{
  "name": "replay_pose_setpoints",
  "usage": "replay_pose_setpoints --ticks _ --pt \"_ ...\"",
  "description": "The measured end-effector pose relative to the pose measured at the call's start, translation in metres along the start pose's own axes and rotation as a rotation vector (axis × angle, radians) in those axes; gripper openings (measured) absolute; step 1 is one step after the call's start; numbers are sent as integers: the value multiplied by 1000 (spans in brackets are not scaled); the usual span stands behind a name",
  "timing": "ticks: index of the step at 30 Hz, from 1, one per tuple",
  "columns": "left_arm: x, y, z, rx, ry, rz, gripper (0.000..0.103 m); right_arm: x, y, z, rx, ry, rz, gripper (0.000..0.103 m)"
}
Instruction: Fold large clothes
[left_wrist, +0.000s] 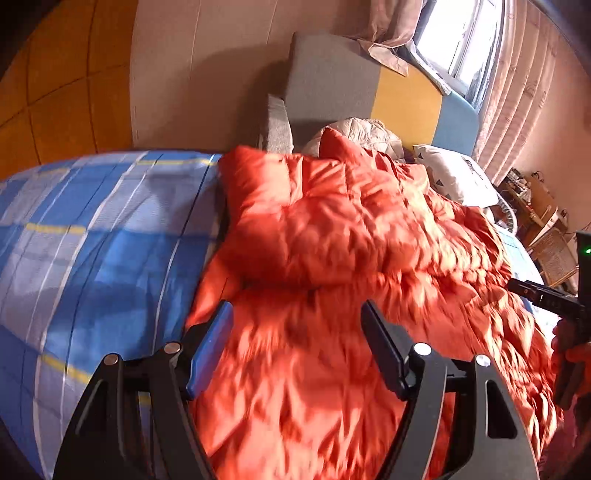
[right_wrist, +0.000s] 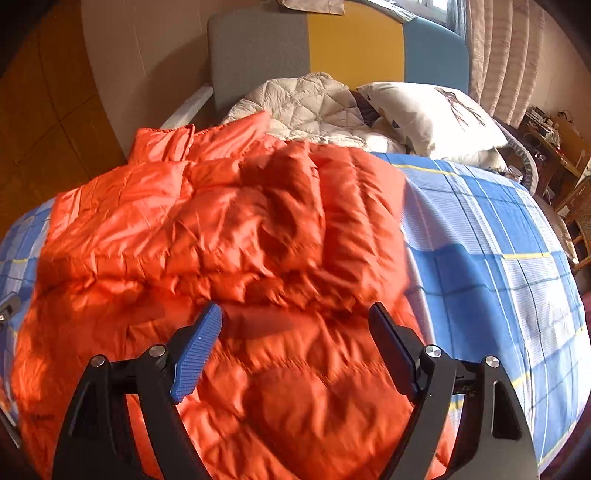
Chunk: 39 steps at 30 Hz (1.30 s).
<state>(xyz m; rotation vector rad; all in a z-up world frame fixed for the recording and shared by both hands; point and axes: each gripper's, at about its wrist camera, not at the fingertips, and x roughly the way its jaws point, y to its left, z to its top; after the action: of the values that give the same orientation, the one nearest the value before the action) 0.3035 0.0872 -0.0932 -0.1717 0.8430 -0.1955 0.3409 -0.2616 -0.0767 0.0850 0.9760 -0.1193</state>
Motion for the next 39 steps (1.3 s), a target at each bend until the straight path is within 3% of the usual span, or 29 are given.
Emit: replay_pose_setpoints --ticks 10,16,19,26,31,39 --pt "-59 43 -95 -72 42 -4 70 -49 -82 -102 77 73 -33 81" --pt "-78 55 -143 -136 98 -45 55 -66 -96 -154 108 113 36 81" --pt "-87 54 -157 -138 96 -63 53 -73 -92 -173 98 121 62 81" --pt "-95 44 -171 -113 94 -92 41 -85 -81 -188 57 121 98 57" --pt "-102 49 -172 -113 74 -106 9 -91 -74 -186 6 119 106 39" --pt "-121 51 -177 -78 52 -104 6 -107 -70 -187 -45 112 111 21"
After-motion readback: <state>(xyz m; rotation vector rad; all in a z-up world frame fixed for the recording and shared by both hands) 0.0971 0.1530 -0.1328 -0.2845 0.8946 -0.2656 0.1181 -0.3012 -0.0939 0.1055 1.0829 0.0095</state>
